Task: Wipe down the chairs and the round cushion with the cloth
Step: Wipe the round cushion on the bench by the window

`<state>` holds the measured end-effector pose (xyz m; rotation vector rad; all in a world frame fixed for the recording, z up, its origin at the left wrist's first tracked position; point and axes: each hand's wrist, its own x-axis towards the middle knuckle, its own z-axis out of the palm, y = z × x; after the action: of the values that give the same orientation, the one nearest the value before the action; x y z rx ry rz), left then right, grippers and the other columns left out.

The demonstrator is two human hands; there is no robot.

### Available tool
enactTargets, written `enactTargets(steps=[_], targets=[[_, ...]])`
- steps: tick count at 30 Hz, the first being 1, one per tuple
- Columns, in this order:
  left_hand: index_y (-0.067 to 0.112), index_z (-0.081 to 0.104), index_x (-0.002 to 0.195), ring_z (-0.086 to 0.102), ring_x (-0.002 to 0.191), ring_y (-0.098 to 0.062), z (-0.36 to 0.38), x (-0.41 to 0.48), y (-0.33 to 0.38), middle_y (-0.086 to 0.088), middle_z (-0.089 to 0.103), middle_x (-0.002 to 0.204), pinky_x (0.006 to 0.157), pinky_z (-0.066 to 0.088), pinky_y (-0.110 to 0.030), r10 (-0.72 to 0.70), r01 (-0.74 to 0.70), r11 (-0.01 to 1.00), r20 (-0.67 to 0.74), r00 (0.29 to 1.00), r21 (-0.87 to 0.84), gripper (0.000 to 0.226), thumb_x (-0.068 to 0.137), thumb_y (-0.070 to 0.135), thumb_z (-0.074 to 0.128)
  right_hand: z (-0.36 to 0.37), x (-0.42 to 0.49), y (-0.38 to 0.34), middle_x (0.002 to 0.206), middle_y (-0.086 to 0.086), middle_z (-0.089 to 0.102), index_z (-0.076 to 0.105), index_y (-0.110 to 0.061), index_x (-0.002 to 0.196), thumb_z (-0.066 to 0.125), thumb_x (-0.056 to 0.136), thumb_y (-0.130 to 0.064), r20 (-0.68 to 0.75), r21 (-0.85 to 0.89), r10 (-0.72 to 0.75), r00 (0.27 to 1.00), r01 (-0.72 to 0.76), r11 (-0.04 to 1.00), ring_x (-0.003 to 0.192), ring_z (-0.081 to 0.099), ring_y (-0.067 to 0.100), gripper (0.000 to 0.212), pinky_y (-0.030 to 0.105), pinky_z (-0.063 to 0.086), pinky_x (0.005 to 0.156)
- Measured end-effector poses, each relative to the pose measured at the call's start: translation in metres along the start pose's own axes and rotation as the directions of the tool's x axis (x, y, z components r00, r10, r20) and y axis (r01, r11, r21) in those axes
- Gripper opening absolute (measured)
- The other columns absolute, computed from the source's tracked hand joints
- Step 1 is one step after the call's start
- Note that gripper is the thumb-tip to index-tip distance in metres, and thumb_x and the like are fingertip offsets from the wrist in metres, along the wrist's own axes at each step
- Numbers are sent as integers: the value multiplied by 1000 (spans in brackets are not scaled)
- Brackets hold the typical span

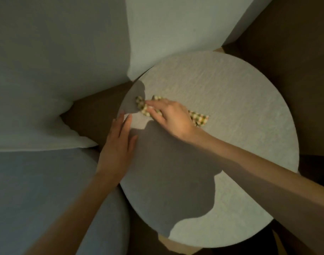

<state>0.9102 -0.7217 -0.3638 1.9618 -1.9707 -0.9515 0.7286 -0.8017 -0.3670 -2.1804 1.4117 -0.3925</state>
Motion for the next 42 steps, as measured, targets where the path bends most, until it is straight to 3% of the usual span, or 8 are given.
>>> enactTargets(steps=[4,10,17,23,27,34,39,42], targets=[[21,20,151,11,146,-16,-3,-20,-7,5,9,160,113,22,-32,-45,46,998,23,999,-43,57,100,28,43,-6,-22,-5,111,6,69,63,-21,124,55,96,-29,55,-56,-129,990,133,990,94,67,25,31,33,51,73],[22,30,148,18,143,-10,-5,-30,-14,5,19,157,106,17,-17,-81,79,988,-10,997,-136,52,99,19,47,-9,17,16,117,9,67,64,-15,123,51,97,-26,-350,60,367,862,-370,927,105,61,25,31,34,45,90],[18,42,142,47,128,-18,-11,-51,-15,-3,50,141,109,36,-36,-346,312,855,-6,938,-414,49,95,3,44,43,-28,-61,97,11,71,71,-11,107,56,95,-20,-75,24,-72,995,74,997,84,67,27,21,37,54,70],[3,43,140,48,127,-24,-14,-83,-21,-9,45,144,105,36,-28,-202,194,911,16,979,-364,47,94,-4,45,50,-104,-70,94,9,70,71,-13,109,65,88,-12,43,60,-155,987,152,987,80,67,27,22,36,54,69],[16,41,143,56,111,-21,-8,-94,-17,-12,57,130,90,40,-23,-226,263,910,146,963,-322,49,97,4,44,54,-160,-77,81,7,66,73,-16,107,71,85,-14,49,51,-166,985,164,985,68,64,25,22,31,51,63],[20,21,151,11,146,-23,12,-127,10,-10,0,160,108,11,-17,-134,162,982,237,962,-100,55,100,11,39,57,-259,-78,73,2,60,74,-18,103,76,81,-16,68,-25,-238,969,240,970,66,60,18,23,27,42,63],[14,19,151,5,147,-28,26,-141,22,-12,3,159,117,15,-34,-35,47,998,238,971,-45,56,99,10,39,44,-315,-72,76,2,58,72,-18,106,72,85,-18,95,-77,-193,977,201,977,66,58,18,21,30,46,61],[14,20,150,-2,147,-30,37,-146,38,-11,3,160,117,10,-34,26,-12,998,241,970,-57,56,98,3,37,42,-312,-77,79,5,59,71,-12,108,66,90,-14,-157,-81,55,986,-68,994,68,56,18,20,29,44,61]])
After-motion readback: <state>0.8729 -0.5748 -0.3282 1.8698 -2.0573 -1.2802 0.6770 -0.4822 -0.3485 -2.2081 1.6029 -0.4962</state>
